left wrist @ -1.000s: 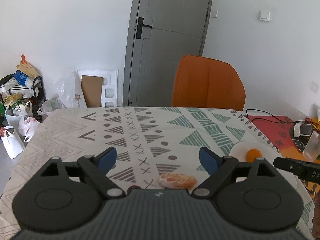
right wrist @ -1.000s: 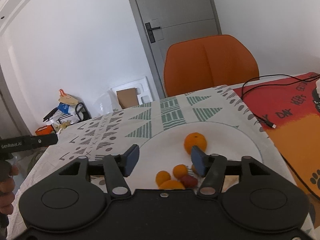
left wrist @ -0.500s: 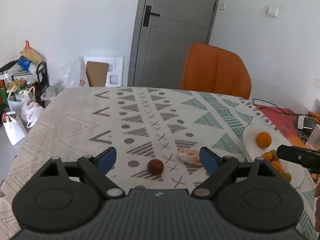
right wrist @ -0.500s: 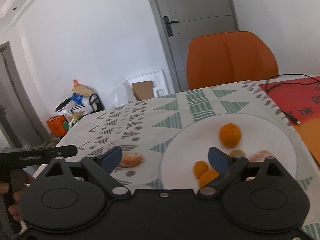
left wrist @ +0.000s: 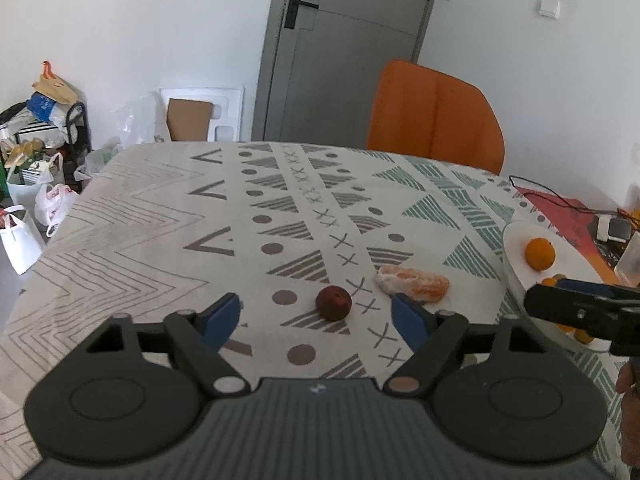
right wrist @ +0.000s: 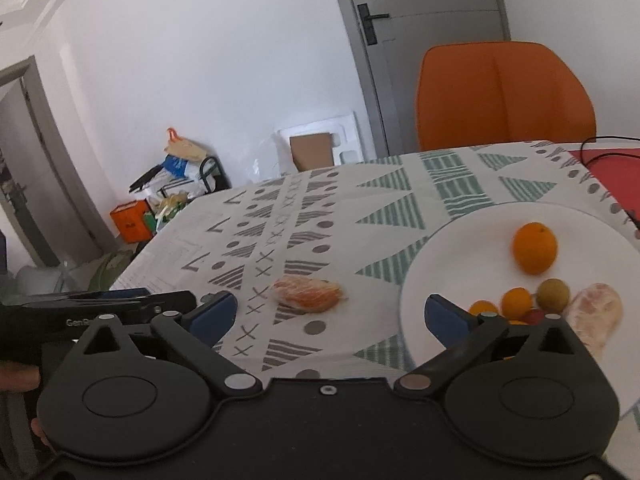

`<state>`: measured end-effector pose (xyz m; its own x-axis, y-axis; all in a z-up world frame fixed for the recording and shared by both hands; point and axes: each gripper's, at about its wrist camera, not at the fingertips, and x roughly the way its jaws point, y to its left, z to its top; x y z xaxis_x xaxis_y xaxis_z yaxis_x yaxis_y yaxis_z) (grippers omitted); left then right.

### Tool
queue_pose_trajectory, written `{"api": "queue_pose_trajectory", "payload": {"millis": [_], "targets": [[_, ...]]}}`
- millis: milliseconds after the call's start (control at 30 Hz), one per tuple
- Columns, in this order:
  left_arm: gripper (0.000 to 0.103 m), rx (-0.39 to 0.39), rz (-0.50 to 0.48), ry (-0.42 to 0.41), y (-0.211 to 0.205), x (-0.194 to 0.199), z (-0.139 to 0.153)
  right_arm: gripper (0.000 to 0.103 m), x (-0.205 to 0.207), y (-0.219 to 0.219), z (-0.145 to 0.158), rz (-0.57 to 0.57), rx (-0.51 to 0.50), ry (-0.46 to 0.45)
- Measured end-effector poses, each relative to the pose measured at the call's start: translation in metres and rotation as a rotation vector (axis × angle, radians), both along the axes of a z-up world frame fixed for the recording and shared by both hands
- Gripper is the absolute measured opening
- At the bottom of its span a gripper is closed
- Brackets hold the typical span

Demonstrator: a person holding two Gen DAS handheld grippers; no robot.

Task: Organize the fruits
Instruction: 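Grasp the last red plum with the left tool while the right tool grasps the peeled tangerine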

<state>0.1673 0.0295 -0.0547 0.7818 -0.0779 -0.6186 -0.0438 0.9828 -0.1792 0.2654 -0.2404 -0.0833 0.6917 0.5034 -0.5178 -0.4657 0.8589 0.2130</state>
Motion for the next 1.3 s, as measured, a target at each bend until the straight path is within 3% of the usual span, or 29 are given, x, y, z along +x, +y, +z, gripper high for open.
{"api": "queue_pose_trajectory", "payload": {"millis": [100, 333, 400, 600, 667, 700, 800, 1133, 1300], "targets": [[0.066, -0.013, -0.017, 0.021, -0.002, 0.006, -0.007, 0.087, 0.005, 0.003, -0.005, -0.001, 0.001, 0.023], [0.050, -0.019, -0.045, 0.046, -0.008, 0.019, -0.018, 0.078, 0.009, 0.008, -0.006, -0.012, -0.012, 0.014], [0.049, -0.018, -0.048, 0.052, -0.009, 0.022, -0.021, 0.072, 0.011, 0.009, -0.005, -0.001, -0.005, 0.018], [0.045, -0.015, -0.044, 0.051, -0.010, 0.032, -0.024, 0.071, 0.013, 0.024, -0.008, 0.033, -0.019, 0.029], [0.038, -0.009, -0.047, 0.049, -0.011, 0.035, -0.025, 0.070, 0.016, 0.028, -0.011, 0.039, -0.024, 0.040], [0.022, -0.005, -0.050, 0.049, -0.011, 0.036, -0.026, 0.069, 0.018, 0.030, -0.013, 0.041, -0.027, 0.047], [0.022, -0.051, -0.039, 0.050, -0.004, 0.037, -0.024, 0.068, 0.021, 0.040, -0.014, 0.050, -0.040, 0.056], [0.022, -0.057, 0.045, 0.022, 0.025, 0.021, -0.017, 0.069, 0.038, 0.071, -0.029, 0.052, -0.114, 0.115], [0.022, -0.069, 0.081, 0.013, 0.039, 0.015, -0.017, 0.078, 0.043, 0.084, -0.032, 0.044, -0.153, 0.101]]}}
